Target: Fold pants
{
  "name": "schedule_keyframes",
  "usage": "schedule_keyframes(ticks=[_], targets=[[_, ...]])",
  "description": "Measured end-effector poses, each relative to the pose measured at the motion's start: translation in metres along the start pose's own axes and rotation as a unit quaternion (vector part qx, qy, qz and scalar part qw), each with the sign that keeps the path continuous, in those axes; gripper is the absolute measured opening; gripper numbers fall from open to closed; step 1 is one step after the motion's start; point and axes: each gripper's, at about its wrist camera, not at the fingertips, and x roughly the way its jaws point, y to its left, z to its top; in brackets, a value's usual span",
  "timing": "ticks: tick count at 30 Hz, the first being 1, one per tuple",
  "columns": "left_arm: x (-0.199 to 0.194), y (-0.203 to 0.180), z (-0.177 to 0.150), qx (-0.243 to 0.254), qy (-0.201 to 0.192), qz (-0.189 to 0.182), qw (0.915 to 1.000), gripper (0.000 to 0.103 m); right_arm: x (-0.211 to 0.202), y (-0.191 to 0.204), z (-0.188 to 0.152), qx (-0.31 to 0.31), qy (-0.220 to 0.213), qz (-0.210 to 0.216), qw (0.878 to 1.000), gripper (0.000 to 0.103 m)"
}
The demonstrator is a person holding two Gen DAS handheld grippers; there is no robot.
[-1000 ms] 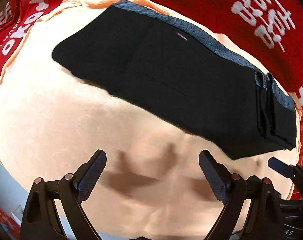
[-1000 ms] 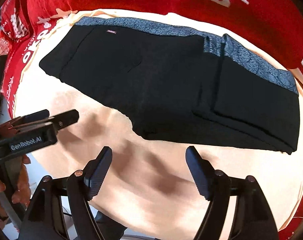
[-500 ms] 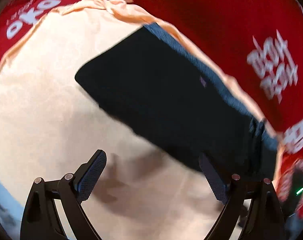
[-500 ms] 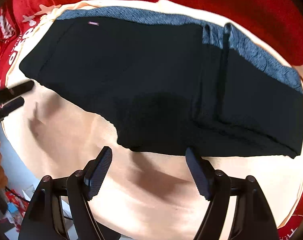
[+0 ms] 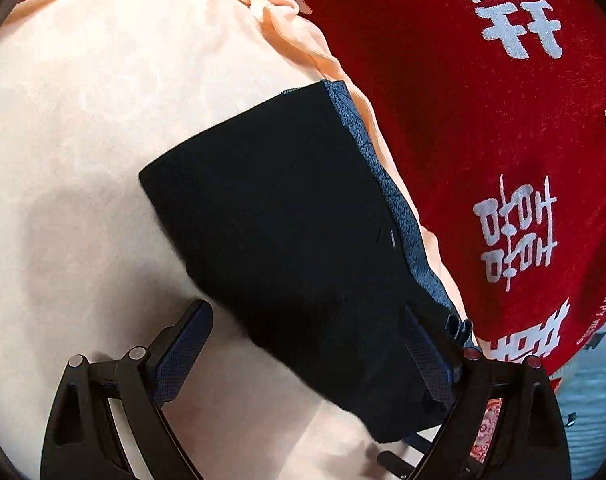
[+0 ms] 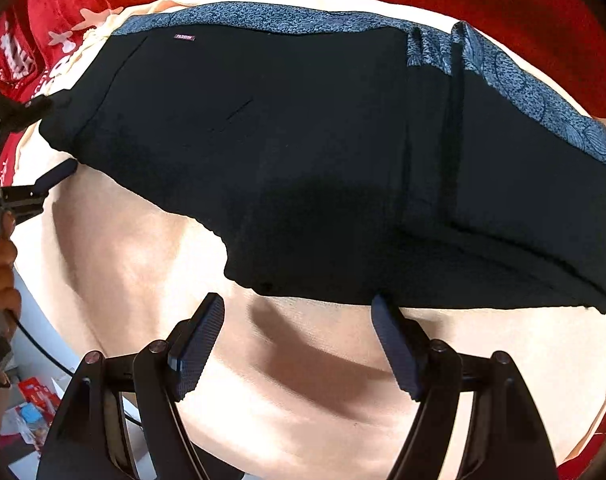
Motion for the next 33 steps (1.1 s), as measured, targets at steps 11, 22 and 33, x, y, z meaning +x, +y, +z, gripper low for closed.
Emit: schedule_keyframes(ticks=[11,22,33], targets=[[0.005,-0.025,0.01,0.011,-0.033,-0.02,0.9992,0.094,0.005,0.016,-0.004,-0.007,-0.002,-0.004,1.0,0.08],[0.037,-0.048,0.015,0.045,-0.022,0.109,0.9927,0.067,-0.026,0.029,0.005,-0.02,-0.019,-0.003,1.0,0.08],[0.046,-0.118,-0.034,0.306,-0.091,0.297,0.9,0.035,-0.091,0.057,0.135,-0.053,-0.026,0.086,0.995,0.08]])
